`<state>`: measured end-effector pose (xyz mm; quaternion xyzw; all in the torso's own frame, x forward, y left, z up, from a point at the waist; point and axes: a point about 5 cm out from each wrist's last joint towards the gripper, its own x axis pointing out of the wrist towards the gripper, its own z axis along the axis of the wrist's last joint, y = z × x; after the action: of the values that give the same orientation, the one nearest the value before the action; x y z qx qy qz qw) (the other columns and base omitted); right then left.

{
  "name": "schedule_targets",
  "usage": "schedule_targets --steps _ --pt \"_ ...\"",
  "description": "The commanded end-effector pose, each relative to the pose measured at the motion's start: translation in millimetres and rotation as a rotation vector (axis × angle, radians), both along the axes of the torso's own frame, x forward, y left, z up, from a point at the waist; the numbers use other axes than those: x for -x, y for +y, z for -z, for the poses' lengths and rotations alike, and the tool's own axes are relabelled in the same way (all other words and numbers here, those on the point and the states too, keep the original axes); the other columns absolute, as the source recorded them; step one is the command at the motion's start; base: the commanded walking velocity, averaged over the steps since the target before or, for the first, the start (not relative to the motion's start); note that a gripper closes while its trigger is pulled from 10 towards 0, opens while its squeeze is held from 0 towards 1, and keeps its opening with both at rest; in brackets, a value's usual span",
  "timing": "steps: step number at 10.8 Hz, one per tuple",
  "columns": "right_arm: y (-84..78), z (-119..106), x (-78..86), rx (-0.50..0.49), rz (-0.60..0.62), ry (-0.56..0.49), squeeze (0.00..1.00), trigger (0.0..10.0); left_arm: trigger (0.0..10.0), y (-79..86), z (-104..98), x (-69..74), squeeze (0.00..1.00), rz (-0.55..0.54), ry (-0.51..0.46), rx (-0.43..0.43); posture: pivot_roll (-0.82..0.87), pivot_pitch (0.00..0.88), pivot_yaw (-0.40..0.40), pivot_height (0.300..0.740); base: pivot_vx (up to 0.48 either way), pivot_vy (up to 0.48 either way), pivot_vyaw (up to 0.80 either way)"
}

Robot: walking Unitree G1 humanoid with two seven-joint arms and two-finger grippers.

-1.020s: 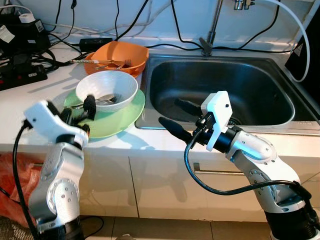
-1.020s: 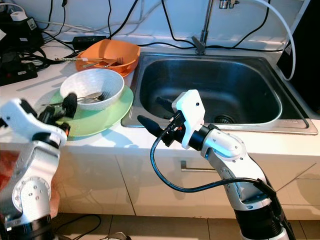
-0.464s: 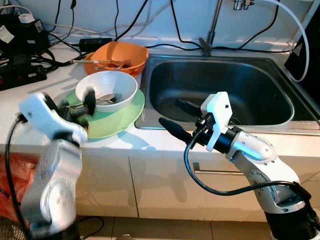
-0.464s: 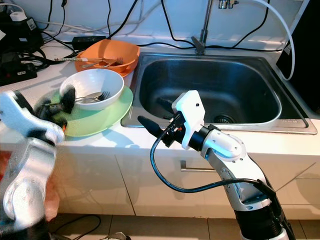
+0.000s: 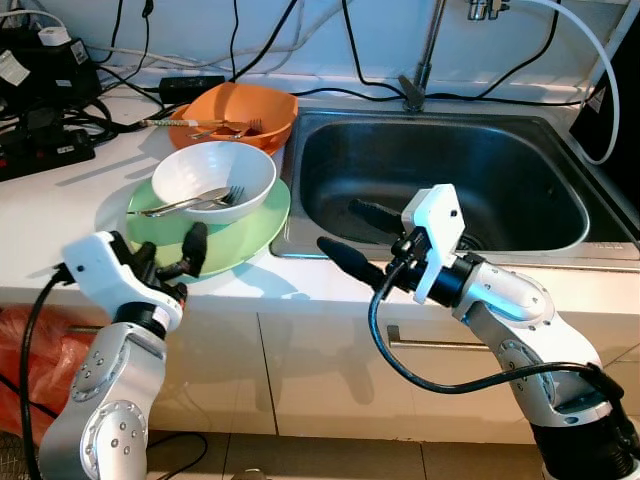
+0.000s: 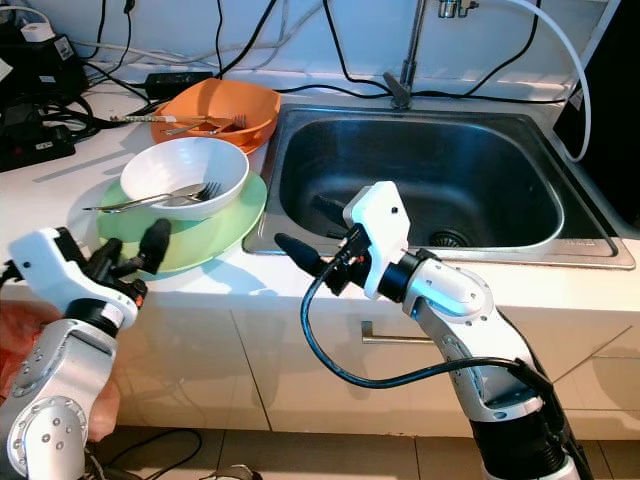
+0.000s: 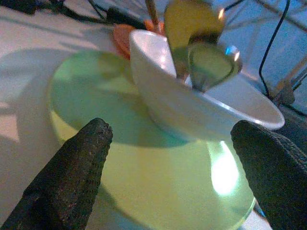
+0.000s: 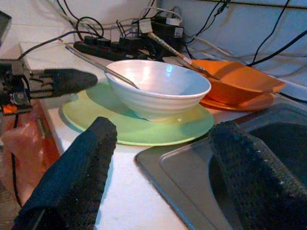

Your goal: Kitchen organization

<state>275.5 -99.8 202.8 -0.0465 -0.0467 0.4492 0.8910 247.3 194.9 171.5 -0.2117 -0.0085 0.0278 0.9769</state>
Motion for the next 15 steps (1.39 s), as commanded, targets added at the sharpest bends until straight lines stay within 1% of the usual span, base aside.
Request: schedule_targets --steps 1,2,3,4,5,6,7,9,10,11,12,13,15 --pt "-0.7 -2 -1.6 0.008 -0.003 -0.011 0.0 10.0 10.0 -3.2 -15 -1.1 0.0 0.017 -0.076 -0.009 0.14 0.057 0.006 0.74 0.0 0.0 0.0" --pt "-0.7 -3 -1.7 0.008 -0.003 -0.012 0.0 10.0 10.0 -5.1 -17 -1.7 0.0 0.028 -0.095 -0.001 0.14 0.057 0.006 0.74 0.0 0.0 0.0" --pt "0.1 -3 -0.6 0.009 -0.013 -0.01 0.0 10.0 10.0 -12.9 -25 -3.9 0.0 0.076 -0.152 0.043 0.14 0.056 0.004 0.74 0.0 0.0 0.0" --pt "0.6 -1 3.3 0.022 -0.05 0.001 0.0 10.0 10.0 -17.7 -27 -4.1 0.0 0.104 -0.174 0.062 0.13 0.055 0.004 0.74 0.0 0.0 0.0" --pt "-0.2 -1 7.9 0.028 -0.099 0.018 0.0 10.0 10.0 -19.5 -27 -4.3 0.0 0.109 -0.177 0.068 0.13 0.053 0.004 0.74 0.0 0.0 0.0" --pt "-0.9 -1 9.6 0.029 -0.12 0.023 0.0 10.0 10.0 -17.7 -26 -5.0 0.0 0.096 -0.181 0.069 0.13 0.052 0.002 0.74 0.0 0.0 0.0" --pt "-1.3 0 9.7 0.034 -0.126 0.025 0.0 10.0 10.0 -12.1 -26 -7.2 0.0 0.054 -0.187 0.066 0.13 0.049 0.002 0.74 0.0 0.0 0.0" --pt "-0.7 0 9.9 0.036 -0.131 0.026 0.0 10.0 10.0 -9.5 -26 -9.1 0.0 0.039 -0.193 0.074 0.13 0.05 0.002 0.74 0.0 0.0 0.0" --pt "-0.3 0 10.4 0.036 -0.136 0.029 0.0 10.0 3.3 -9.8 -27 -10.4 0.0 0.043 -0.208 0.076 0.13 0.049 0.002 0.74 0.0 0.0 0.0" --pt "-0.8 0 10.6 0.037 -0.136 0.029 0.0 10.0 0.9 -9.3 -25 -12.4 0.0 0.036 -0.205 0.09 0.12 0.047 0.003 0.74 0.0 0.0 0.0" --pt "-1.1 0 10.8 0.037 -0.136 0.029 0.0 10.0 4.0 -9.8 -24 -13.4 0.0 0.036 -0.197 0.087 0.12 0.046 0.004 0.74 0.0 0.0 0.0" --pt "-1.3 1 11.3 0.039 -0.137 0.029 0.0 10.0 10.0 -9.6 -22 -13.6 0.0 0.034 -0.184 0.067 0.12 0.045 0.005 0.74 0.0 0.0 0.0" --pt "-0.8 1 12.2 0.038 -0.142 0.029 0.0 10.0 10.0 -5.3 -16 -11.1 0.0 0.01 -0.159 0.04 0.12 0.045 0.005 0.74 0.0 0.0 0.0"
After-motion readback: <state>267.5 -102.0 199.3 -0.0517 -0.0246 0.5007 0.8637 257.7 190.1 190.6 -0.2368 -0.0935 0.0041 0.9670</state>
